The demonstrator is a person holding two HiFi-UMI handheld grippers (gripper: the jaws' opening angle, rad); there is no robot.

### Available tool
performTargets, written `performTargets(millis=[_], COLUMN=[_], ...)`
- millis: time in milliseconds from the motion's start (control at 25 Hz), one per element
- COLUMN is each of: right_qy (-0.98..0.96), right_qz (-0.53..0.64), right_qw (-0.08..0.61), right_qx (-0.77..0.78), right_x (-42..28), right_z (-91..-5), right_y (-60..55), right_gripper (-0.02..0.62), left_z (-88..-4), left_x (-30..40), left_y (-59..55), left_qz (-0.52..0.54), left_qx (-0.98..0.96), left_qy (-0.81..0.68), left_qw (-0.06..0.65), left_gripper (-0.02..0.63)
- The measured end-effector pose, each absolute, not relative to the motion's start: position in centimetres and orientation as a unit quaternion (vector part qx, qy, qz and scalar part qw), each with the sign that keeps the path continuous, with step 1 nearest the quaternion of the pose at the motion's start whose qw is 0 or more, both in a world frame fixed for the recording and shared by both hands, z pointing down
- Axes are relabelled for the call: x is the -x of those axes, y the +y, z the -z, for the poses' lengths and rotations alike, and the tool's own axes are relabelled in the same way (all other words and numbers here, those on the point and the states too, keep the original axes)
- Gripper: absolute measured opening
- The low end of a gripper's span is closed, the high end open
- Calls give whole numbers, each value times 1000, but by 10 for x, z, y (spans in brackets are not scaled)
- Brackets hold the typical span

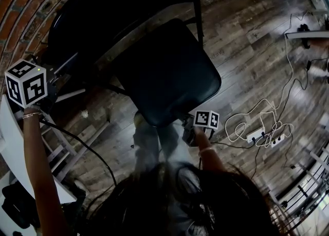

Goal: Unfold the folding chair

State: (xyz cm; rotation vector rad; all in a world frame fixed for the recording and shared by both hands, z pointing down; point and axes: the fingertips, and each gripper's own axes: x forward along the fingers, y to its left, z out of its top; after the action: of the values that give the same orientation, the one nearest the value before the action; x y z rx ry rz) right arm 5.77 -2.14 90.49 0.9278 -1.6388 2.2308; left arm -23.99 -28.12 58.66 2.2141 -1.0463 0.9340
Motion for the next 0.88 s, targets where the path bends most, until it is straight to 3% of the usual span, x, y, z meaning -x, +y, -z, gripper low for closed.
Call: performTargets(millis=[880], right_qy=[-542], right_qz=[-758], right_qw=[122], right_qx=[-341], right_x=[-63], right_z=[-900], right_y=[-15], right_gripper=[295], left_z=[-594], left_x=[253], left_y=[-269], left_qz=[-359], left_qx=[-790], left_qy=[-429], left_qw=[252], left_gripper=[242])
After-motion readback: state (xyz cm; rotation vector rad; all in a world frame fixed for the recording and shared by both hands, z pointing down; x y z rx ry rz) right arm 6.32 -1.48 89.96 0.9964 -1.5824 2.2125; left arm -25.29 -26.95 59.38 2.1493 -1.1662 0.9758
